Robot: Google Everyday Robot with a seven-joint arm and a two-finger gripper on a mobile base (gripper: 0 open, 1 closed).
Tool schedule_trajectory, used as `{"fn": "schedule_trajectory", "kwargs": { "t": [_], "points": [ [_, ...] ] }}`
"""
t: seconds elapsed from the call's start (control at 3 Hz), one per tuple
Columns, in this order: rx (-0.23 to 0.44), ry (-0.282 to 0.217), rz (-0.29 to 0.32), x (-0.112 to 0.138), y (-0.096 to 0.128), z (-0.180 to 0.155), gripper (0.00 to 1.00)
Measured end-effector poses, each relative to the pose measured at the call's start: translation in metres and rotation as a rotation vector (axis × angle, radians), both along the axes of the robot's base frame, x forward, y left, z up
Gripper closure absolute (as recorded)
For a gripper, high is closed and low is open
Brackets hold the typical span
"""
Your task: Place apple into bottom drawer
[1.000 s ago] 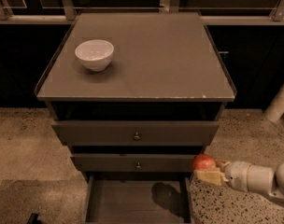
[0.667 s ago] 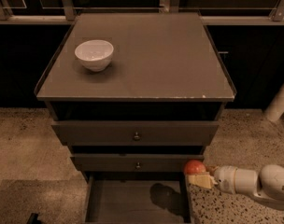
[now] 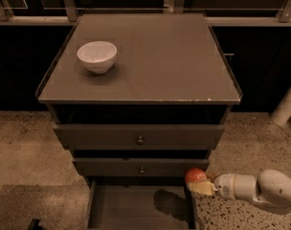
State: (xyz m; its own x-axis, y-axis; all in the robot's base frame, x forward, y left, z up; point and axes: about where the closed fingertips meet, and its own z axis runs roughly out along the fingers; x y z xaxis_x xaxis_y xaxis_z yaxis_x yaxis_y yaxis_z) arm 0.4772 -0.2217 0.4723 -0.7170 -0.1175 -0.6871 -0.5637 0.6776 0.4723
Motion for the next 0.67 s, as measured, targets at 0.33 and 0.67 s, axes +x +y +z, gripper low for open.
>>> {"fn": "schedule_trajectory", "kwargs": {
  "t": [0.33,0.67],
  "points": [
    [0.050,0.065,-0.044,-0.006,-0.002,-0.043,1.00],
    [0.148,0.159,-0.089,-0.014,0.005,-0.116,1.00]
  ]
}}
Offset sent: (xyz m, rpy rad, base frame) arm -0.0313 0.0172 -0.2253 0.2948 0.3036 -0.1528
